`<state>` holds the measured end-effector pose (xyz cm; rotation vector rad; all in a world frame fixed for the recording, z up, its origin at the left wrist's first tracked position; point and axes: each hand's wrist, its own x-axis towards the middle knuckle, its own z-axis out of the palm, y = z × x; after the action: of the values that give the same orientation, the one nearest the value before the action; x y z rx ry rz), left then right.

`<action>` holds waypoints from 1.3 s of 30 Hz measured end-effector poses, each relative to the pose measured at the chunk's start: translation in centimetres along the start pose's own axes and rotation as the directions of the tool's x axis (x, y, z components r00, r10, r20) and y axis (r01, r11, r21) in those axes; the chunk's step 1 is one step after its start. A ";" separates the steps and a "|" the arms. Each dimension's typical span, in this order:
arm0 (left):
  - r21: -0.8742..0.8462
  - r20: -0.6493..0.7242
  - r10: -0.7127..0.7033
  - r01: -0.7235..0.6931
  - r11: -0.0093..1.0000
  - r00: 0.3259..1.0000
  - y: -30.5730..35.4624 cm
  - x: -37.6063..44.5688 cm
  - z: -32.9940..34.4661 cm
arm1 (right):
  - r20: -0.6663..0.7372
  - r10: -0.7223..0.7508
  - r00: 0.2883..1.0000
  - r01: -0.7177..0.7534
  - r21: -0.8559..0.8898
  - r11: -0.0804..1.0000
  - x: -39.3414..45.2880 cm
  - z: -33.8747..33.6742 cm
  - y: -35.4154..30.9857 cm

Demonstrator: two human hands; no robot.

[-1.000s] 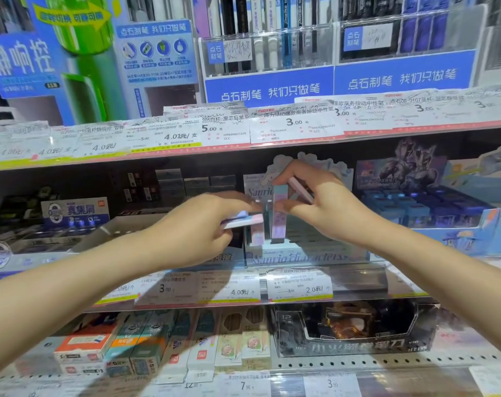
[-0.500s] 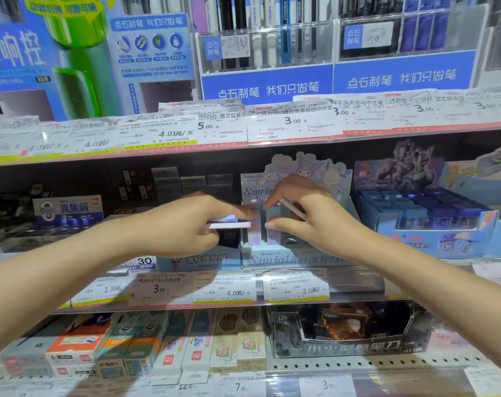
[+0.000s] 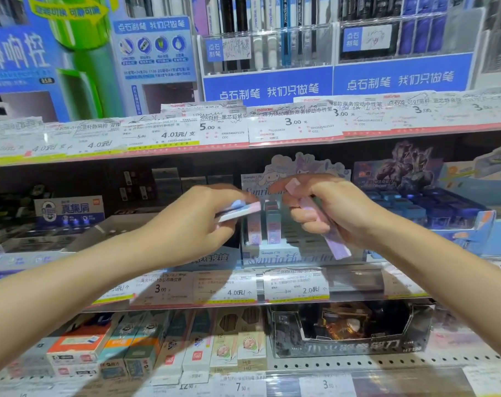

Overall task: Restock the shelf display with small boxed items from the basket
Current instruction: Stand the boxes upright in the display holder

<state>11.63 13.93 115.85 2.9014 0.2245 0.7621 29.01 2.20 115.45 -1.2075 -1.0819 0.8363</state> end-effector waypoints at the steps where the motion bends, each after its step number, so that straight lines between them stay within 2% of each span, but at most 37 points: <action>1: -0.038 -0.044 -0.002 0.000 0.999 0.999 0.2 0.0 0.2 | 0.008 -0.008 1.000 0.008 0.045 0.999 -0.2 0.1 -0.1; 3: -0.177 -0.084 -0.086 0.070 0.982 0.993 1.0 0.0 0.5 | -0.001 -0.042 0.999 0.042 0.137 0.990 -0.4 0.5 -0.3; 5: -0.352 -0.040 -0.200 0.174 0.920 0.979 2.1 0.1 0.9 | -0.054 -0.071 0.996 0.081 0.219 0.972 -0.5 1.0 -0.3; 7: -0.547 0.066 -0.284 0.273 0.791 0.956 3.2 0.3 1.4 | -0.118 -0.098 0.988 0.119 0.179 0.977 -0.6 1.4 0.0; 9: -0.705 0.167 -0.339 0.352 0.615 0.926 3.9 0.5 1.9 | -0.147 -0.147 0.978 0.171 0.173 0.970 -0.5 1.7 0.2; 12: -0.789 0.224 -0.396 0.404 0.464 0.891 4.7 0.9 2.4 | -0.208 -0.209 0.956 0.251 0.203 0.946 -0.6 2.4 0.2; 15: -0.824 0.206 -0.449 0.401 0.399 0.870 5.2 1.3 3.0 | -0.270 -0.253 0.929 0.304 0.165 0.938 -0.2 2.9 0.3; 23: -0.868 0.161 -0.509 0.367 0.335 0.846 5.5 1.9 3.5 | -0.349 -0.313 0.883 0.356 0.065 0.932 0.2 3.8 0.8; 27: -0.860 0.130 -0.471 0.335 0.384 0.872 5.2 2.0 2.9 | -0.390 -0.328 0.860 0.360 0.009 0.933 0.4 3.3 1.5; 31: -0.820 0.111 -0.501 0.364 0.442 0.858 4.0 1.9 2.1 | -0.361 -0.320 0.876 0.387 0.129 0.913 0.2 1.8 1.8; 32: -0.803 0.118 -0.500 0.379 0.460 0.858 3.8 1.7 1.8 | -0.375 -0.334 0.865 0.392 0.088 0.916 0.1 1.3 1.7; 34: -0.764 0.138 -0.483 0.403 0.503 0.865 3.2 1.5 1.2 | -0.390 -0.403 0.828 0.380 -0.138 0.915 0.1 -0.1 1.6; 36: -0.725 0.151 -0.467 0.419 0.547 0.871 2.7 1.4 0.7 | -0.315 -0.491 0.812 0.384 -0.346 0.856 0.1 -1.3 1.2; 39: -0.676 0.155 -0.462 0.435 0.595 0.873 2.0 1.4 0.4 | -0.093 -0.439 0.894 0.327 -0.534 0.780 -0.2 -1.9 0.2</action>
<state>13.22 12.21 116.52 1.9777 0.5237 0.6195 30.81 1.48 115.14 -1.3986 -1.3579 0.0855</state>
